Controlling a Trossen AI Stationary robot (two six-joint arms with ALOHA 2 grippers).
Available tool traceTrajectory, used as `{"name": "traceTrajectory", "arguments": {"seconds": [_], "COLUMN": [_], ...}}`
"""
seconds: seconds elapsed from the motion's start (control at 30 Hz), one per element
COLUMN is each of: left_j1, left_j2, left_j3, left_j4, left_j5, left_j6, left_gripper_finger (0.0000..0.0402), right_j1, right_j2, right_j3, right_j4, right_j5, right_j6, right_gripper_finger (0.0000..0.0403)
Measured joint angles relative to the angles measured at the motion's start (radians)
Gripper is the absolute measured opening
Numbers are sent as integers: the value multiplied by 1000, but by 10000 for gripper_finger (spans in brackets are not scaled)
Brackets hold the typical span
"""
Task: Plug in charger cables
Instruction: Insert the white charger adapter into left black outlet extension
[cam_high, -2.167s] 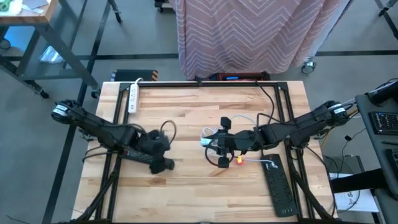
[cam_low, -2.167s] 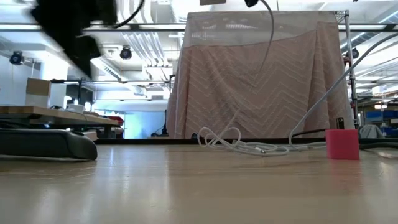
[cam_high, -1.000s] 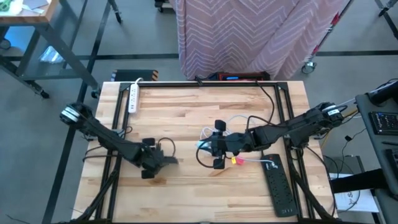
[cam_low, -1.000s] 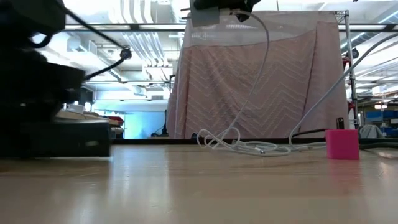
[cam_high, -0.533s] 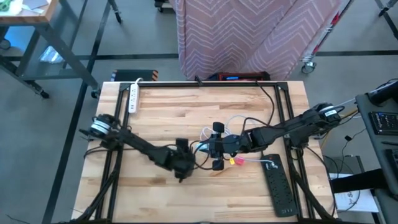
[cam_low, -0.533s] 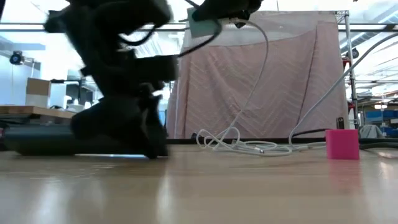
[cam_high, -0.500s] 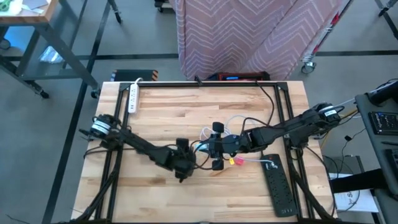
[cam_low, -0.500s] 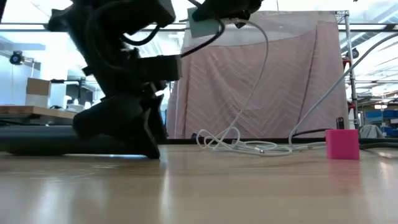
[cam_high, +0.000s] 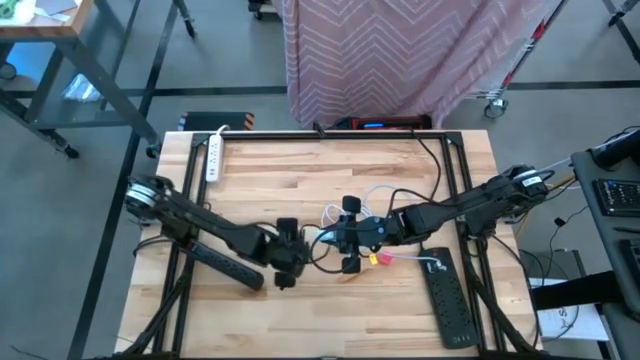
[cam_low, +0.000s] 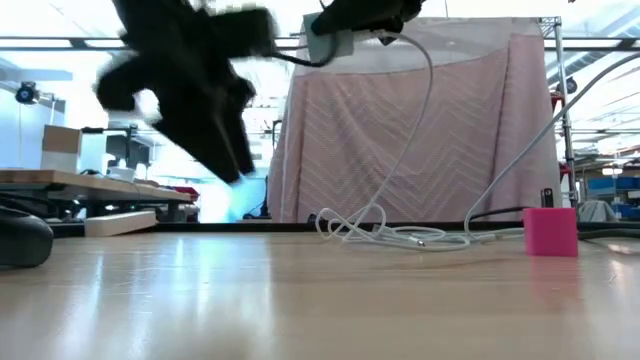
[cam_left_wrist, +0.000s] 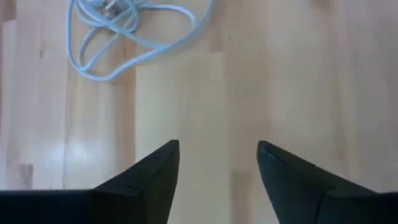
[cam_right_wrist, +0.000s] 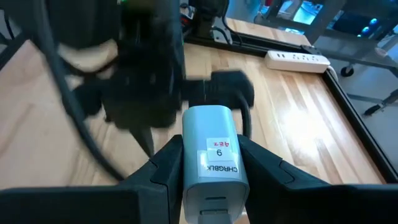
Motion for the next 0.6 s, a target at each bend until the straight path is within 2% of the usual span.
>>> {"name": "traceTrajectory", "arguments": {"seconds": [0.17, 0.33, 0.43, 0.6], "left_j1": [-15, -22, -17, -16], "left_j2": [-129, -229, -292, -355], "left_j3": [2, -7, -59, -180], "left_j4": [-247, -576, -619, -626], "left_j5": [165, 295, 374, 454], "left_j6": [-91, -250, -321, -331], "left_gripper_finger": [205, 240, 269, 305], "right_j1": [0, 0, 0, 2], "right_j2": [-1, 1, 1, 1], "right_j3": [0, -2, -2, -2], "right_j4": [-18, -17, -19, -20], "right_j5": [-1, -5, -6, -5], "right_j6": [1, 1, 4, 26], "right_gripper_finger": [105, 105, 105, 105]}}
